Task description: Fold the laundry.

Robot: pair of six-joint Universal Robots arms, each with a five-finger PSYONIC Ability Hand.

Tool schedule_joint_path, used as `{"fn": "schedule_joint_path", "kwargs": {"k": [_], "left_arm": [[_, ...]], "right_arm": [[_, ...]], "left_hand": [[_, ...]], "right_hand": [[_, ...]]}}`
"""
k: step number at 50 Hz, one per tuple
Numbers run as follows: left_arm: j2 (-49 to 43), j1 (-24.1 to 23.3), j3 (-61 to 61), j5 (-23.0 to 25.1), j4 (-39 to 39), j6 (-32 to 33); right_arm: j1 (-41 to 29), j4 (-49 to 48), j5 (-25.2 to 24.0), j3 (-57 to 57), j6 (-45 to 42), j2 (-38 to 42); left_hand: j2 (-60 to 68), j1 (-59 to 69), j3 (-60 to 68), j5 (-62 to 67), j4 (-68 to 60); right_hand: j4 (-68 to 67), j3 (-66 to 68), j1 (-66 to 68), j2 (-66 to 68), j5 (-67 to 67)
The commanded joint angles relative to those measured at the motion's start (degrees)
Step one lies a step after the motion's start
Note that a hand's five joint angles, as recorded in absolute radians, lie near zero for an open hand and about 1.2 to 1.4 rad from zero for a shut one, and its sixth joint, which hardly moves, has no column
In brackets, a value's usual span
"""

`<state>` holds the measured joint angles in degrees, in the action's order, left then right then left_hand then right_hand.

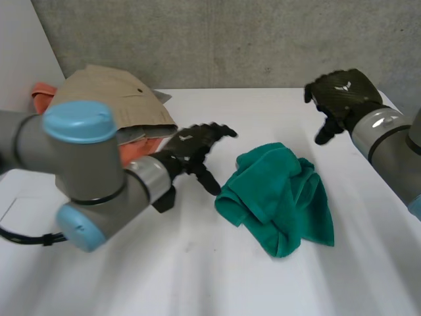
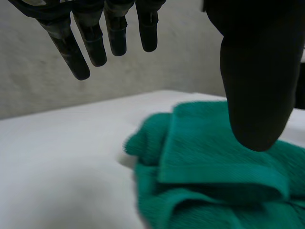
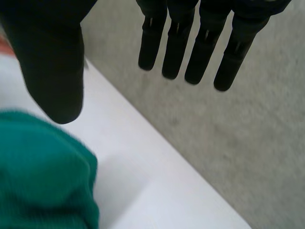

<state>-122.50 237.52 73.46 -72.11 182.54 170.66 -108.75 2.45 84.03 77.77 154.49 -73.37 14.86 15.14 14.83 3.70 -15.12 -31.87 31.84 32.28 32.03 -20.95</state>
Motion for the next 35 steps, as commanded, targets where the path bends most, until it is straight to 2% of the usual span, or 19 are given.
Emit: {"fn": "schedule_joint_path", "kwargs": {"k": [1, 5, 10, 13, 17, 28, 32, 33, 35], "left_arm": [[-11.6, -5.8, -14.6, -1.5, -8.6, 7.7], [-17.3, -7.9, -22.1, -6.2, -9.9, 13.0], [-19.7, -9.0, -24.9, -10.3, -9.9, 16.1], [-20.3, -9.4, -25.0, -10.7, -9.7, 17.9], [-21.6, -9.6, -24.9, -9.5, -9.7, 20.8], [-23.7, -10.0, -25.7, -9.2, -9.6, 24.8], [-23.4, -10.2, -26.1, -9.1, -8.1, 25.2], [-23.2, -10.2, -26.1, -9.1, -6.9, 25.4], [-23.1, -10.1, -26.3, -9.3, -5.5, 25.6]], "right_arm": [[5.0, 1.3, -1.0, -1.1, -4.2, 5.9], [8.2, 2.6, -5.9, -5.2, -2.1, 11.2], [11.0, 6.7, -12.8, -11.1, 3.4, 17.7], [12.2, 11.2, -17.0, -14.7, 6.3, 21.7], [13.0, 15.5, -19.9, -17.0, 6.3, 24.8], [11.5, 15.8, -18.3, -17.7, 2.4, 29.2], [10.2, 15.6, -17.1, -17.7, 2.0, 29.9], [9.6, 15.1, -16.9, -17.8, 1.7, 29.9], [9.0, 14.2, -16.8, -18.2, 1.7, 29.9]], "left_hand": [[4.3, 4.0, 4.3, 5.4, -4.0], [4.3, 4.0, 4.3, 5.4, -4.0], [6.8, 6.5, 6.8, 7.9, -6.5], [9.5, 9.2, 9.5, 10.6, -9.2], [16.3, 16.1, 16.4, 17.5, -16.1], [19.2, 19.0, 19.3, 20.4, -19.0], [36.3, 36.1, 36.4, 37.5, -36.1], [50.4, 50.1, 50.4, 51.5, -50.1], [63.6, 63.3, 63.6, 64.7, -63.3]], "right_hand": [[8.2, -8.2, -8.6, -8.4, 7.3], [12.1, -12.1, -12.5, -12.3, 11.2], [11.9, -11.9, -12.4, -12.1, 11.0], [11.9, -11.9, -12.4, -12.1, 11.0], [11.9, -11.9, -12.4, -12.1, 11.0], [9.6, -9.6, -10.0, -9.8, 8.7], [-8.3, 8.4, 7.9, 8.2, -9.3], [-24.4, 24.4, 24.0, 24.2, -25.3], [-44.3, 44.3, 43.9, 44.1, -45.2]]}}
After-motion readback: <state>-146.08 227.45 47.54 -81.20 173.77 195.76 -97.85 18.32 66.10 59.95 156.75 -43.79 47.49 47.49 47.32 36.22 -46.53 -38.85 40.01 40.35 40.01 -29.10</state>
